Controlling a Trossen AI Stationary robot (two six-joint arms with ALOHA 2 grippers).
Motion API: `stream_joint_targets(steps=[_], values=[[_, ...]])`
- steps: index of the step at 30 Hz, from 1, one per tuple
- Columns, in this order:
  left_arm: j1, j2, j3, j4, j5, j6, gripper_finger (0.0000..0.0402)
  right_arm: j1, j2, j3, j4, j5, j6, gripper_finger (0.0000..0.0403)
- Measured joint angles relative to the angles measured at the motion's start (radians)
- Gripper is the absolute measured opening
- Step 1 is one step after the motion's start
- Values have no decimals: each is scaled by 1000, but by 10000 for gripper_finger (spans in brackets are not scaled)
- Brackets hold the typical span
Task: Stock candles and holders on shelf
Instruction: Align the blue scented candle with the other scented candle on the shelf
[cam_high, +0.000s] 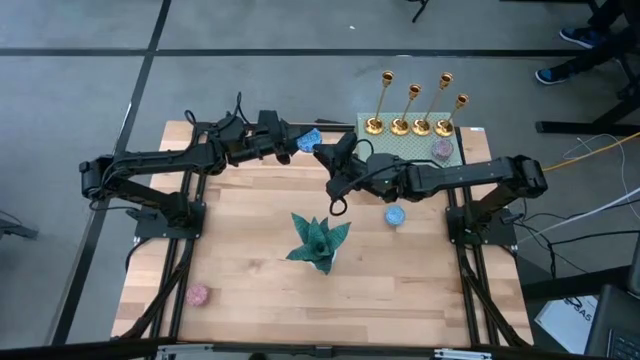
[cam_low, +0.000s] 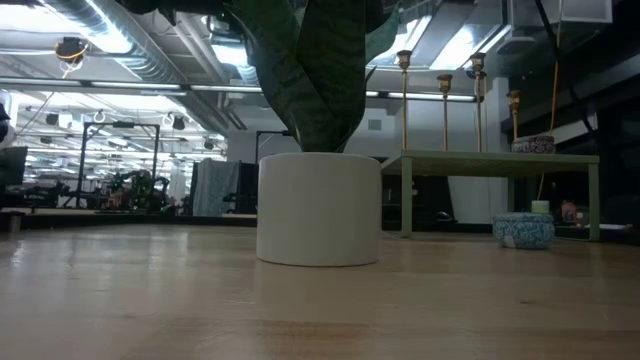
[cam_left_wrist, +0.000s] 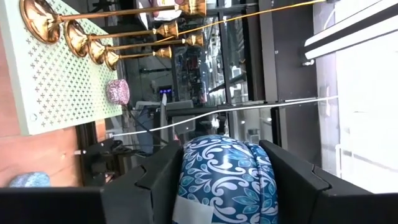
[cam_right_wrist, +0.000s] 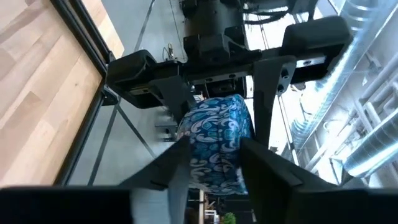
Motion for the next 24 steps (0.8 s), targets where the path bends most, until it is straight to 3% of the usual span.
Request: stream_joint_targets(steps=[13,19,24], values=[[-33,1,0,48,-97,-37,188,-30,0,1,3,-1,15,265],[-43,1,0,51,-104,-47,186,-56,0,0,35,-33,-5,275],[-45,-1,0,62,-91,-50,188,-56,2,-1,98,-32,-86,261]])
